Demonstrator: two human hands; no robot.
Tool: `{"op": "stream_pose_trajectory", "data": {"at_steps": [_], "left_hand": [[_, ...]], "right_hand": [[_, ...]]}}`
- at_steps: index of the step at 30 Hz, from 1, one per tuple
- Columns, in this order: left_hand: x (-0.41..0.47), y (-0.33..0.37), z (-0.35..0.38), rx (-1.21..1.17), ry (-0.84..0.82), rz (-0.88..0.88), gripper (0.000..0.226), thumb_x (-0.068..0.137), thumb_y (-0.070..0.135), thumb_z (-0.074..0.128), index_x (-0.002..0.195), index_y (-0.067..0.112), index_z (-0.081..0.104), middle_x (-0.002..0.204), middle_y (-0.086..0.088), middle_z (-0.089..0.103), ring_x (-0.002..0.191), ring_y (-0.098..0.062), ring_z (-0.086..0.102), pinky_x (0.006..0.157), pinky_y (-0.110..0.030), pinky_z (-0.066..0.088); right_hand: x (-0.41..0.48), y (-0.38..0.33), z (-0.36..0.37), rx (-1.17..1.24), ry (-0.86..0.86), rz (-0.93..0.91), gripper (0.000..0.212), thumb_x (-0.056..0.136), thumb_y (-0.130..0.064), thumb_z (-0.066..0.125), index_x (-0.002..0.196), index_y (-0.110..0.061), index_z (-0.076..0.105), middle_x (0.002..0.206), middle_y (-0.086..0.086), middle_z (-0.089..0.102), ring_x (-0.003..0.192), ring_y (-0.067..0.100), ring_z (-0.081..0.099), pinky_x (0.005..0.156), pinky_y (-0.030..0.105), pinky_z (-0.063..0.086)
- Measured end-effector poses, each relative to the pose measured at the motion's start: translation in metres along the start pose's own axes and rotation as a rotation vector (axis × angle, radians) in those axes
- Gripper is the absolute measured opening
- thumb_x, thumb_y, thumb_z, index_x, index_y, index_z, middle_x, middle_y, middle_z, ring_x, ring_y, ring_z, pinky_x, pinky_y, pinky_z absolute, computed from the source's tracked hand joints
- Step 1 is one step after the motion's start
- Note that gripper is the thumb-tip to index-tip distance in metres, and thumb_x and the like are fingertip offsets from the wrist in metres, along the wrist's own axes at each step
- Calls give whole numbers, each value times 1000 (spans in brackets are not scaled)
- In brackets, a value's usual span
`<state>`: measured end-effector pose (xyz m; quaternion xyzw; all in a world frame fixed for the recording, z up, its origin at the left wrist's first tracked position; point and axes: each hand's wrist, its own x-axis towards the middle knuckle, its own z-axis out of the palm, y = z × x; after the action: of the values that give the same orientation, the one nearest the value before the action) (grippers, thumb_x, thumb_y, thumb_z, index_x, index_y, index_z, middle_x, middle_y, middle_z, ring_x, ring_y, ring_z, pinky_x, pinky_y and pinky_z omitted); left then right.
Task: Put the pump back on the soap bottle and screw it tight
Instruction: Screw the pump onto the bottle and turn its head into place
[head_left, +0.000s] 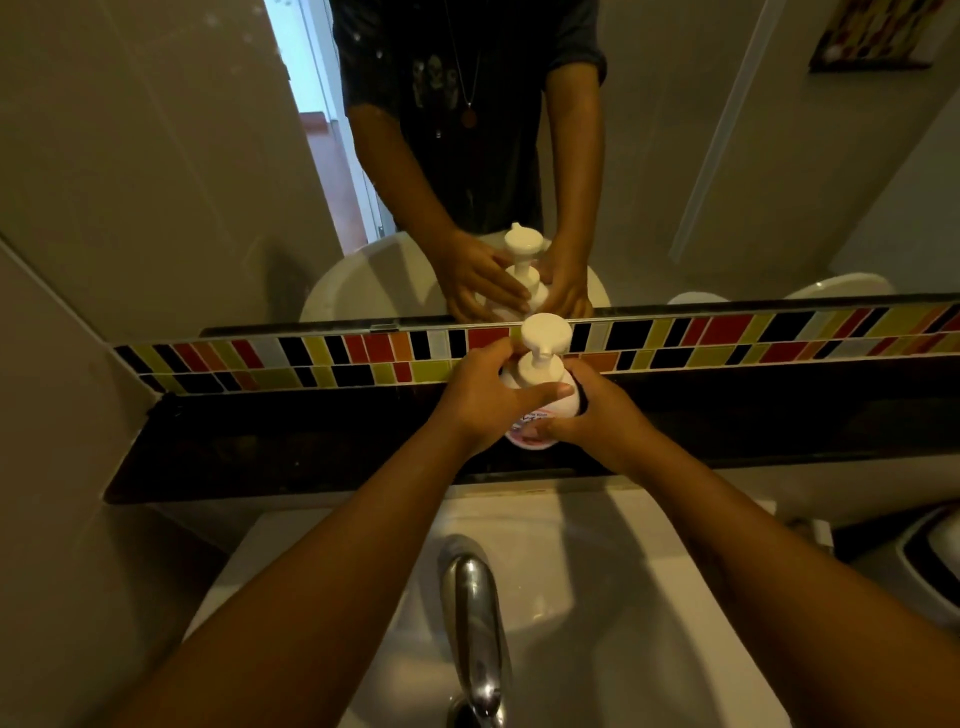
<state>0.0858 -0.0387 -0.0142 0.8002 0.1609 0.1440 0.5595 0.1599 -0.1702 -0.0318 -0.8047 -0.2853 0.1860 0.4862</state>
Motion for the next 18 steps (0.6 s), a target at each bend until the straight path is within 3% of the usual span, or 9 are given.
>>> {"op": "stream_pose_trajectory", "data": {"at_steps": [3,7,11,15,18], "left_hand": [[4,1,-4,14,-50,-4,62,74,27,80,130,21,54,125,0,61,109,-16,57,83,-30,53],[13,6,-15,103,-178,25,64,75,28,79,132,19,52,126,-1,61,105,-13,58,75,-18,49],[14,9,-20,141,-243,13,68,76,26,77,136,19,47,131,-2,57,116,-20,56,78,-22,49],[9,23,-32,-3,-242,75,84,76,24,78,145,32,30,139,8,44,119,-10,50,72,-14,51],[9,36,-46,-29,-289,125,72,83,25,70,145,31,33,144,6,44,117,-7,54,89,-23,52]], "right_hand": [[1,3,-1,22,-32,13,69,68,-29,79,128,-23,46,126,1,58,109,19,58,91,38,51],[1,4,-3,57,-71,8,69,69,-26,79,129,-22,45,126,2,58,110,19,58,92,42,51],[0,7,-5,53,-72,-6,68,69,-26,78,128,-23,45,126,1,57,110,18,57,91,39,51],[0,11,-4,59,-85,-9,64,68,-29,79,122,-32,45,118,-8,57,101,13,59,78,24,53],[0,11,-5,75,-89,-9,64,66,-32,79,118,-39,43,111,-17,54,93,4,57,68,12,48]]}}
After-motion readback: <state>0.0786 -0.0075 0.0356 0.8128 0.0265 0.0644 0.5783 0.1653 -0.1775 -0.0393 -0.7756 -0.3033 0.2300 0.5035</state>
